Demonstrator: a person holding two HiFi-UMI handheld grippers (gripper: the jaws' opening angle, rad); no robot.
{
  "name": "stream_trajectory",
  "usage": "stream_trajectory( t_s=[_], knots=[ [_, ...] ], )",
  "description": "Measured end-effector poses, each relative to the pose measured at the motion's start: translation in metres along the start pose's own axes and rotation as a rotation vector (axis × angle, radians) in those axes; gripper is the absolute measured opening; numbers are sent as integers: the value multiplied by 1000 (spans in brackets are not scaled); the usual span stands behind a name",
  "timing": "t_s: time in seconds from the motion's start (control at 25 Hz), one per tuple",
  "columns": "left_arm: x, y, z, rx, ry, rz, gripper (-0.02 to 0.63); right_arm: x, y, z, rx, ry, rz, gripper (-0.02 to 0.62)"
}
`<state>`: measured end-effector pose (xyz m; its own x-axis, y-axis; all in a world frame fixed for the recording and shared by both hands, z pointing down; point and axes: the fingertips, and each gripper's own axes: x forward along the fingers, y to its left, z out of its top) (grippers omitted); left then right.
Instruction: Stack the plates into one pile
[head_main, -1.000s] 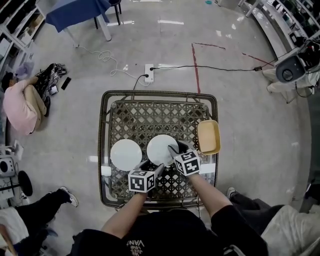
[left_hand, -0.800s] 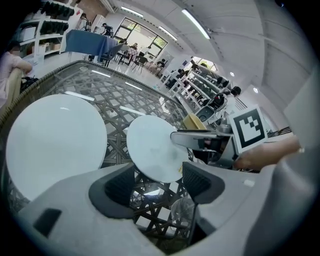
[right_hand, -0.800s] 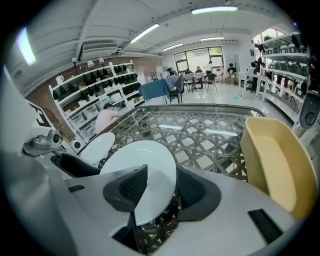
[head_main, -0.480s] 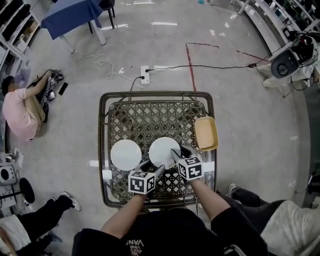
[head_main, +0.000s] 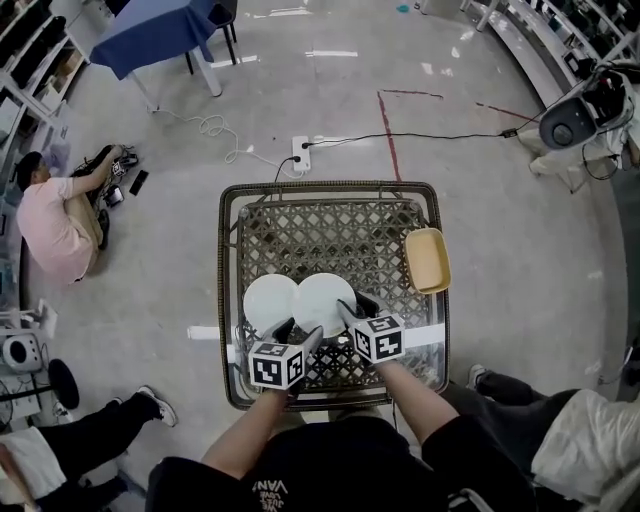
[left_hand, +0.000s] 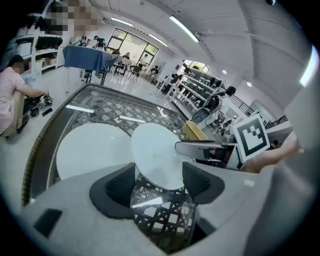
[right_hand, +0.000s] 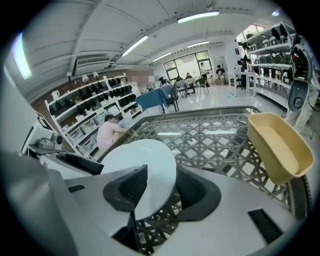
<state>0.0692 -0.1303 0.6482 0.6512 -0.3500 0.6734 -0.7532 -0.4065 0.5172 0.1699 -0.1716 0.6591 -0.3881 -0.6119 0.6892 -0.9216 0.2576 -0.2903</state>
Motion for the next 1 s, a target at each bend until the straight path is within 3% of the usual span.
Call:
stream_trajectory(
  t_s=[0.52,1.0],
  knots=[
    [-50,89,-14,-10,3,112,295,53,90,-13,-68,65,86,181],
    [-41,123,-11,2,43,142,295,78,106,-12,-139,123,99,203]
  ],
)
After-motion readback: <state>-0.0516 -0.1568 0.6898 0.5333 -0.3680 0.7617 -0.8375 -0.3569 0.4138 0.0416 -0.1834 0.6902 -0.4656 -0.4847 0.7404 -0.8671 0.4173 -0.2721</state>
